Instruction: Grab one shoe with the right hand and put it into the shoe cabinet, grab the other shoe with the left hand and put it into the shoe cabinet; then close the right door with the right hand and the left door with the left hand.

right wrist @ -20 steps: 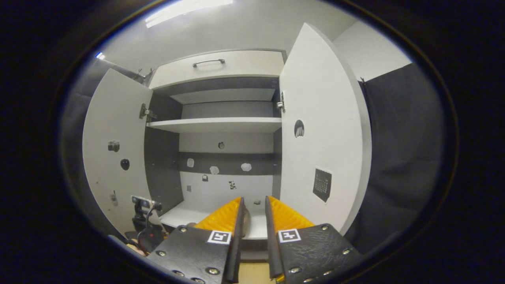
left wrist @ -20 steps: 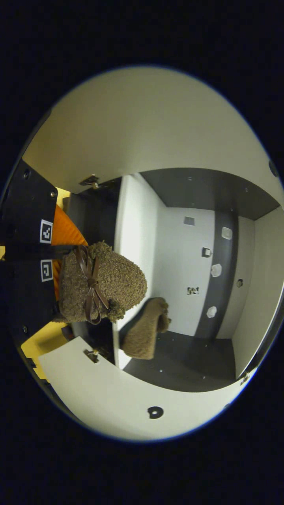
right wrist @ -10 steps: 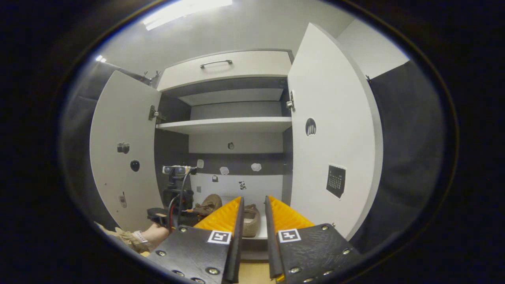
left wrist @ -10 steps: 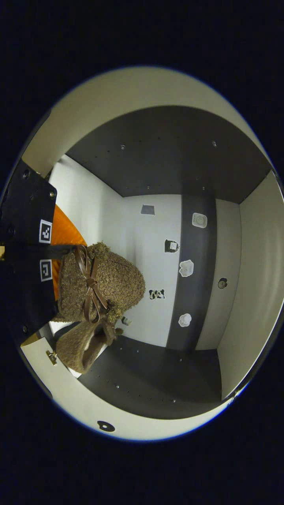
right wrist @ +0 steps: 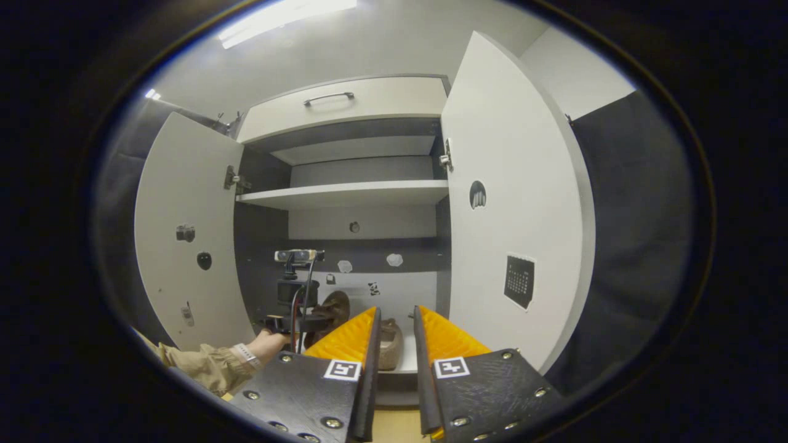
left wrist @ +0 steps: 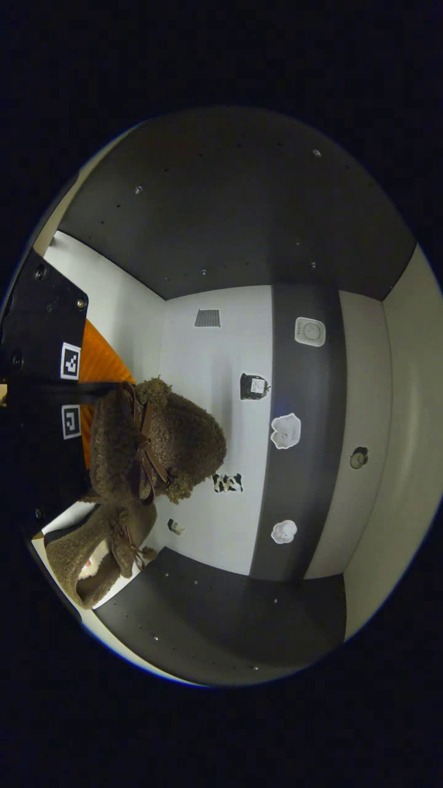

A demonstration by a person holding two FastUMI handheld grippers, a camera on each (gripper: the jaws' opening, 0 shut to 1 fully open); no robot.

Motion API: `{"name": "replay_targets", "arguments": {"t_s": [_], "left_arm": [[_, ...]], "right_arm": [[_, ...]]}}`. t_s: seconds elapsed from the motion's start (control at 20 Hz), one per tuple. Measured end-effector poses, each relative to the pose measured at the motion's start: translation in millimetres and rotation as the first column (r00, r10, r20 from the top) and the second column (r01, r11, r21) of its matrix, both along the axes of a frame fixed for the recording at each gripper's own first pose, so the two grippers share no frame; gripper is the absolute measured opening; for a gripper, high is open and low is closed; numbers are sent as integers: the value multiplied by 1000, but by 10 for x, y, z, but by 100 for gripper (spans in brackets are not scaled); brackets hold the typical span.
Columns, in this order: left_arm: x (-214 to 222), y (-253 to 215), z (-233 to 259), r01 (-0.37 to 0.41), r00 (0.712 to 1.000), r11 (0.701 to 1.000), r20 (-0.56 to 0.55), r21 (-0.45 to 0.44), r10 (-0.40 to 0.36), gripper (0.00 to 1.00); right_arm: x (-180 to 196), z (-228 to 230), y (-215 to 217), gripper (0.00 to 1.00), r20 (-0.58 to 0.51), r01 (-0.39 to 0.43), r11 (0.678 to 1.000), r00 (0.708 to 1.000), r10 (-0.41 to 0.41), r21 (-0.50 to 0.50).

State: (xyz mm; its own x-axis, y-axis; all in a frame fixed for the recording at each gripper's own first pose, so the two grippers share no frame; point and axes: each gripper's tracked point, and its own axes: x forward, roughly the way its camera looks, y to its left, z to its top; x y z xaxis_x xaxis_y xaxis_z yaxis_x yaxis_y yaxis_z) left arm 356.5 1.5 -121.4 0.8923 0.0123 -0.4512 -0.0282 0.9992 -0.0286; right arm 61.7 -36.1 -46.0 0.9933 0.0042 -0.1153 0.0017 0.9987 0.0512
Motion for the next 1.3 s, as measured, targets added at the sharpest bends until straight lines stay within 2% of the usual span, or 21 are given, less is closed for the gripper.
{"name": "replay_targets", "arguments": {"t_s": [0.2, 0.55, 0.6, 0.7, 0.75, 0.9, 0.95, 1.05, 1.1, 1.15, 1.3], "left_arm": [[87, 11, -123, 9, 1000, 999, -26, 39, -8, 0], [133, 11, -433, 26, 993, 997, -118, 75, -17, 8], [90, 27, -480, 21, 990, 997, -143, 72, -11, 13], [123, 36, -427, 24, 992, 998, -123, 61, -16, 20], [109, 97, -423, 17, 992, 996, -128, 87, -6, 24], [29, 208, -312, 10, 993, 994, -122, 111, 4, 75], [-10, 235, -267, 6, 993, 994, -116, 107, 7, 89], [-159, 243, -184, 9, 993, 996, -120, 87, 2, 88], [-238, 265, -124, 7, 994, 996, -114, 89, 3, 91], [-303, 281, -41, 5, 996, 995, -92, 96, 4, 99], [-638, 236, 245, 16, 999, 996, -42, 87, -13, 99]], "right_arm": [[12, -10, -33, 29, -3, 10, 1000, 1000, -10, -1], [-15, -35, -111, 29, -11, 24, 1000, 1000, -24, -9], [-28, -36, -127, 29, -12, 27, 1000, 1000, -27, -12], [-54, -37, -141, 29, -15, 29, 999, 999, -29, -12], [-65, -38, -140, 29, -15, 28, 1000, 999, -28, -10], [-98, -46, -142, 29, -17, 24, 1000, 1000, -25, -11], [-108, -49, -143, 29, -17, 24, 1000, 1000, -24, -10], [-148, -45, -142, 29, -19, 20, 1000, 1000, -20, -6], [-165, -39, -143, 29, -19, 18, 1000, 1000, -19, -6], [-190, -45, -146, 29, -20, 16, 1000, 1000, -16, -6], [-302, -18, -148, 29, -20, 10, 1000, 1000, -10, -12]]}}
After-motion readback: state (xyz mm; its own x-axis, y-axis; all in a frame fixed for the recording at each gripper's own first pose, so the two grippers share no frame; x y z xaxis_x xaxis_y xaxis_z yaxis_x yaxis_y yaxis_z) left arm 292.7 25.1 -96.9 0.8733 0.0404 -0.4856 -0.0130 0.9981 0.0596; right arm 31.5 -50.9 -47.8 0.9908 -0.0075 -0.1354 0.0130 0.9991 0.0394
